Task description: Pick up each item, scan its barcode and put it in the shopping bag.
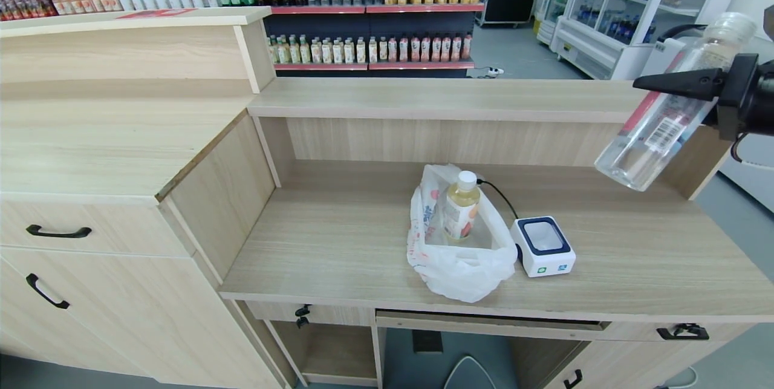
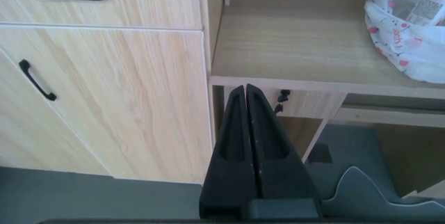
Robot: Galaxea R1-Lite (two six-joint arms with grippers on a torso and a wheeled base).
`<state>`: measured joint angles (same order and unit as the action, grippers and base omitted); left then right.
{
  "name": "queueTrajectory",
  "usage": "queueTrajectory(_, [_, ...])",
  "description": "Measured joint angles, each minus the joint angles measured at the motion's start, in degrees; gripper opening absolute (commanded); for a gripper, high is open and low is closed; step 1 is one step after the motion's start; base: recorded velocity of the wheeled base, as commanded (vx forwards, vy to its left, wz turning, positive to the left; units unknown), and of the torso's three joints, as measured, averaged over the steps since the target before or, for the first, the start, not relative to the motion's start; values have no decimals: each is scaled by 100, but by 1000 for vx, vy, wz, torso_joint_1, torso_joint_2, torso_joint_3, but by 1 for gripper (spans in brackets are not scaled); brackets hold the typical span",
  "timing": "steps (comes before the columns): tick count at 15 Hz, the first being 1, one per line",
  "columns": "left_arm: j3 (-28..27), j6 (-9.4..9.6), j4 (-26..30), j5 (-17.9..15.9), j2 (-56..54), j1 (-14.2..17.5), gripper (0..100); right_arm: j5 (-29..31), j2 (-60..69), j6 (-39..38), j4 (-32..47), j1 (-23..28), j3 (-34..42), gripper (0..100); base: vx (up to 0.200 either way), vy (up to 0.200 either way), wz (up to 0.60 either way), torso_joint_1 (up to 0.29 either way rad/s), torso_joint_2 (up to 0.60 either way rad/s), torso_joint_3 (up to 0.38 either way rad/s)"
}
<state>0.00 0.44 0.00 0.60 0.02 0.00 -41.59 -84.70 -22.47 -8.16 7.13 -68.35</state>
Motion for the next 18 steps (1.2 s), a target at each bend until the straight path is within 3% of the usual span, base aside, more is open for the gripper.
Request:
queueTrajectory(4, [0,0,0,0,0,0,0,-727,606,-35,981,-413,-30,0,0,0,0,0,0,0])
queueTrajectory(10, [0,0,0,0,0,0,0,-808,1252,-11,1620,-1352,-55,0,0,0,0,0,0,0])
queueTrajectory(13, [0,0,0,0,0,0,0,-775,1368,74,1833,-1536,-9,0,0,0,0,0,0,0])
queueTrajectory(15, [0,0,0,0,0,0,0,-444,1436,228,1864,-1715,132,0,0,0,0,0,0,0])
queueTrajectory(18, [0,0,0,0,0,0,0,1047,1635,268,1866,-2551,449,0,0,0,0,0,0,0])
